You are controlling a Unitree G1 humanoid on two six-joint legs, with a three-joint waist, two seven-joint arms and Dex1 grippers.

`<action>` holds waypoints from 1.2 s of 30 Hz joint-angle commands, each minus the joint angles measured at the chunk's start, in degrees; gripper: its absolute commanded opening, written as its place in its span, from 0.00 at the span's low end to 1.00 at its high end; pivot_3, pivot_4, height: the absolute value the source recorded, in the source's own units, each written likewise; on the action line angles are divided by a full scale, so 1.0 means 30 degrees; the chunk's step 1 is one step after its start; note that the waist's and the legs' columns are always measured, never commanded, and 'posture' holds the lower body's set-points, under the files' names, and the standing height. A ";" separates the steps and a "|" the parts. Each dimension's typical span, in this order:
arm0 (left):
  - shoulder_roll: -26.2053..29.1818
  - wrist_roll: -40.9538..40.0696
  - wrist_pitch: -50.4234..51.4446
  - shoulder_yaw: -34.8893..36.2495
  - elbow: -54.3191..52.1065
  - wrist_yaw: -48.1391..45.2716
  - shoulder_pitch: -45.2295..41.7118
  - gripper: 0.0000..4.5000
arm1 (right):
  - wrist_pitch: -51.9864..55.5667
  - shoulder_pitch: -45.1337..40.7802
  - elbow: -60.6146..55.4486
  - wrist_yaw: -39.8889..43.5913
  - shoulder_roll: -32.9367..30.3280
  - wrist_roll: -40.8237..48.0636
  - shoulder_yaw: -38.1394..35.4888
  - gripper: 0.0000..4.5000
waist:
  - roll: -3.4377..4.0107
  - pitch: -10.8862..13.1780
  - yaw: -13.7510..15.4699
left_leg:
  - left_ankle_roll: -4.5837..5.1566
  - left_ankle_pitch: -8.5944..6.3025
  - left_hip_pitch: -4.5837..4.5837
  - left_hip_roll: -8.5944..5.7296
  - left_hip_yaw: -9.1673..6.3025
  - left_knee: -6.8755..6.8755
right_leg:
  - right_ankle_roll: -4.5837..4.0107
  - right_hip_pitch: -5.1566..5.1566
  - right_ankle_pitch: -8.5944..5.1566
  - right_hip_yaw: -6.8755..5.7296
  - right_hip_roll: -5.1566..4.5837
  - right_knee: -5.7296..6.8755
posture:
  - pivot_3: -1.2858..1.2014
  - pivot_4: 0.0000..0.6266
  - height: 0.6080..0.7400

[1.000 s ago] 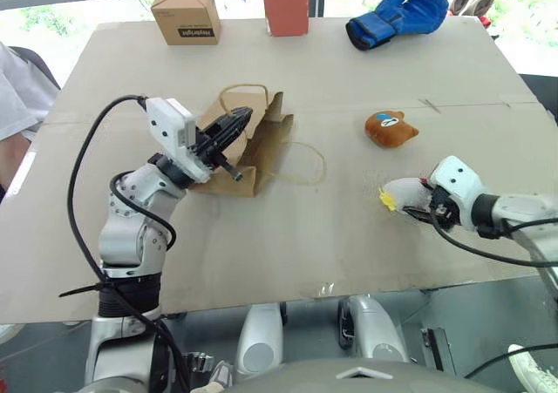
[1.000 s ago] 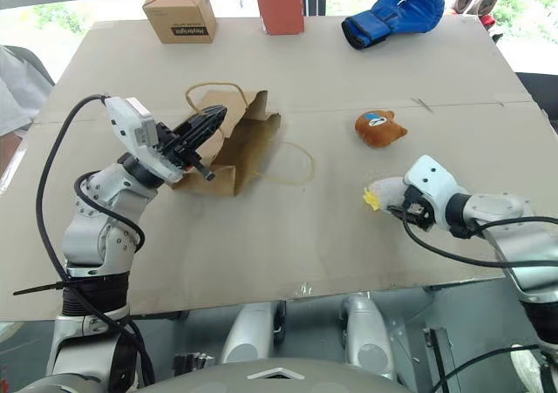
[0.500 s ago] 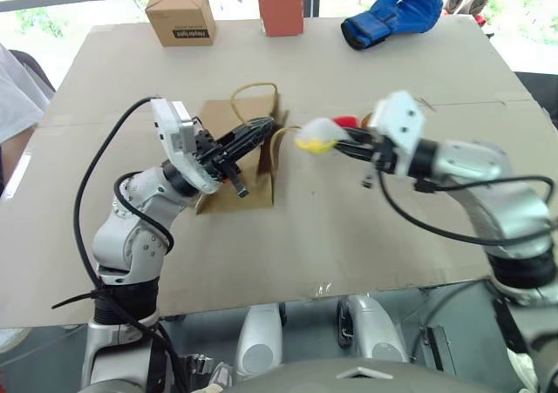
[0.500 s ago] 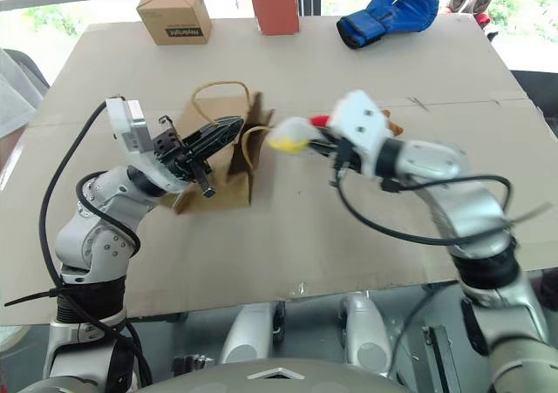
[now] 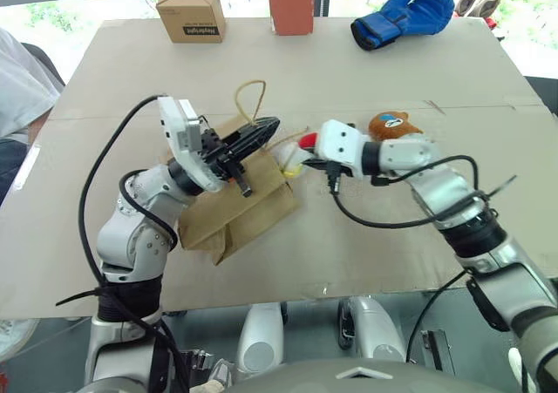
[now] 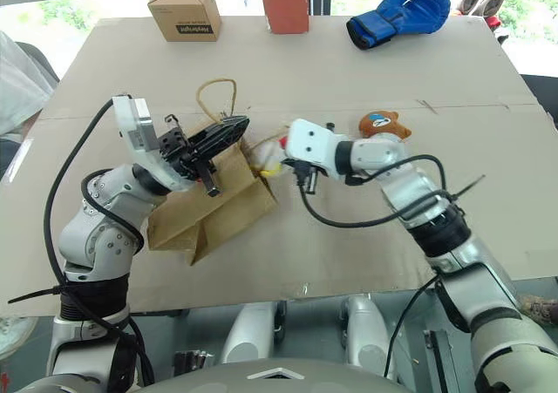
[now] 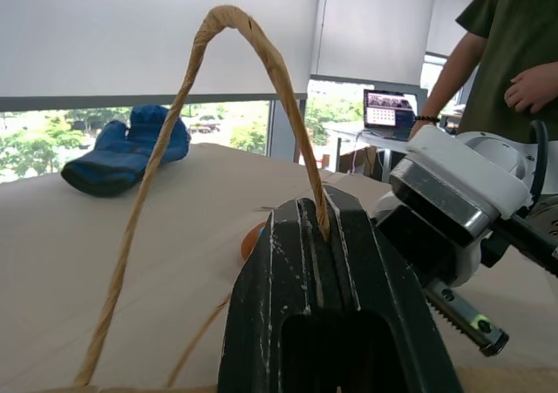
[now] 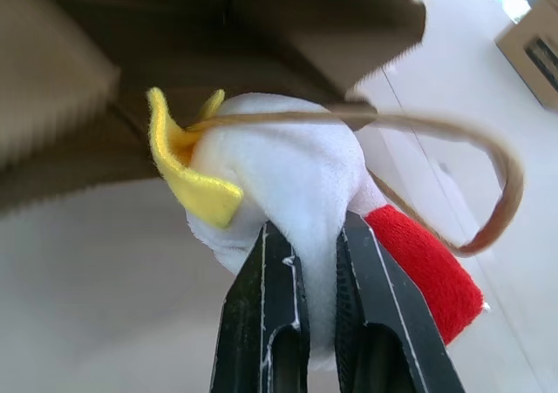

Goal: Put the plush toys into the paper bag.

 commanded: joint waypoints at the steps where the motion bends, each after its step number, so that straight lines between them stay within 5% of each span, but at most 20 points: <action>1: 0.0514 -0.0069 -0.0634 0.0462 0.0804 -0.0919 -0.2151 0.00 | 0.1950 0.1231 -0.3554 0.0039 -0.0380 0.1284 -0.1135 0.01 | 0.0001 0.0001 -0.0048 | 0.0000 0.0000 0.0005 0.0002 -0.0004 -0.0001 | 0.0009 -0.0002 -0.0005 -0.0002 0.0005 0.0009 | 0.52 0.24 0.80; 8: 0.0679 0.0264 -0.0942 -0.0885 0.5102 -0.4849 -0.6916 0.00 | 0.6436 0.4065 -0.8555 -0.2141 -0.0501 0.3013 -0.3645 0.01 | -0.0002 0.0002 0.0017 | -0.0002 0.0003 0.0007 0.0003 -0.0015 0.0015 | 0.0050 0.0001 -0.0042 -0.0015 0.0011 0.0021 | 0.52 0.24 0.80; 15: 0.2256 0.2432 -0.2260 -0.2158 0.8158 -0.8928 -0.6741 0.00 | 0.9846 0.6220 -1.2473 -0.3566 -0.0909 0.5619 -0.6943 0.01 | 0.0003 0.0005 -0.0130 | 0.0002 0.0000 0.0007 0.0008 -0.0005 -0.0003 | 0.0049 -0.0008 -0.0041 -0.0008 0.0011 0.0011 | 0.52 0.24 0.80; 24: 0.2278 0.3652 -0.4958 -0.1563 0.8439 -0.9022 -0.5887 0.00 | 1.1157 0.9722 -1.3261 -0.2450 -0.6535 0.6247 -0.8965 0.01 | -0.0008 0.0009 0.0083 | 0.0002 -0.0003 -0.0028 -0.0012 0.0003 0.0007 | 0.0044 0.0004 -0.0052 -0.0009 -0.0037 -0.0057 | 0.52 0.24 0.80; 30: 0.2635 0.3611 -0.5858 -0.1512 0.7616 -1.0007 -0.5593 0.00 | 0.9652 0.6381 -1.1556 -0.3484 -0.4090 0.8274 -1.1001 0.01 | -0.0003 0.0019 -0.0205 | 0.0004 -0.0001 0.0007 0.0005 0.0000 0.0012 | 0.0051 -0.0006 -0.0051 0.0005 -0.0008 -0.0006 | 0.52 0.24 0.80; 36: 0.2398 0.2839 -0.5082 -0.1289 0.5600 -0.9488 -0.4933 0.00 | 0.5568 0.1280 -0.6897 -0.4605 -0.1812 0.5106 -0.7173 0.01 | 0.0002 0.0023 -0.0165 | 0.0004 -0.0001 0.0007 0.0007 0.0002 0.0005 | 0.0050 -0.0005 -0.0050 0.0006 0.0000 -0.0003 | 0.52 0.24 0.80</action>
